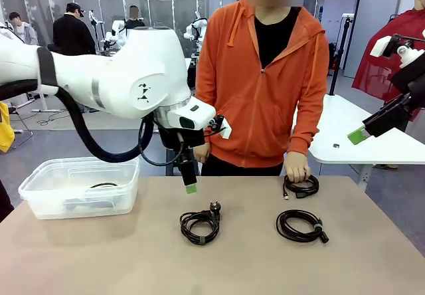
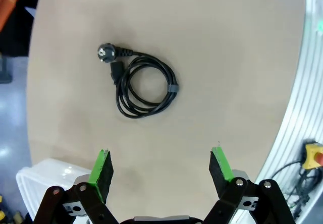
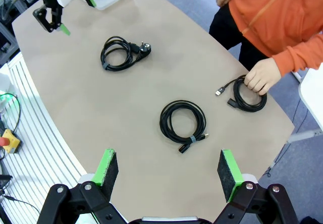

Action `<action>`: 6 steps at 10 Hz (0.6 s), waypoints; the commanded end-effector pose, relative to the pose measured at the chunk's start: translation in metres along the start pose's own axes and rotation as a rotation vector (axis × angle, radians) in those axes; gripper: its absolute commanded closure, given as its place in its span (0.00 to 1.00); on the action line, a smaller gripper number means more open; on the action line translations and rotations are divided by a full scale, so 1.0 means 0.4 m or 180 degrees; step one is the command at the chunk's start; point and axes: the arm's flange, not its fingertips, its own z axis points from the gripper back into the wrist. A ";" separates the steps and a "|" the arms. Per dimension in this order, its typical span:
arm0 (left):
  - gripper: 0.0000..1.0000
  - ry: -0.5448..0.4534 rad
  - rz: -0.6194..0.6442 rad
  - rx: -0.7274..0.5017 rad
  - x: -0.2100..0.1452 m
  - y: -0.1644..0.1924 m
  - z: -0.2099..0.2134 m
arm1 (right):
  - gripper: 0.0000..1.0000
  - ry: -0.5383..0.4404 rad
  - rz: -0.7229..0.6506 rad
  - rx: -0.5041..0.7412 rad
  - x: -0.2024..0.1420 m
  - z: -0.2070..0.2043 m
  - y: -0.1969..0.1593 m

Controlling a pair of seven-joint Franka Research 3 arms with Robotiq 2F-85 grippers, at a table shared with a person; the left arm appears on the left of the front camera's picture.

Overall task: Organize and store the cables.
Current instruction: Place the Power Cable into the Organizing box.

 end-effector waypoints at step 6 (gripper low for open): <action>0.04 0.0018 -0.0030 0.0012 0.014 0.005 0.003 | 0.00 -0.0002 0.0012 0.0013 -0.001 -0.001 -0.002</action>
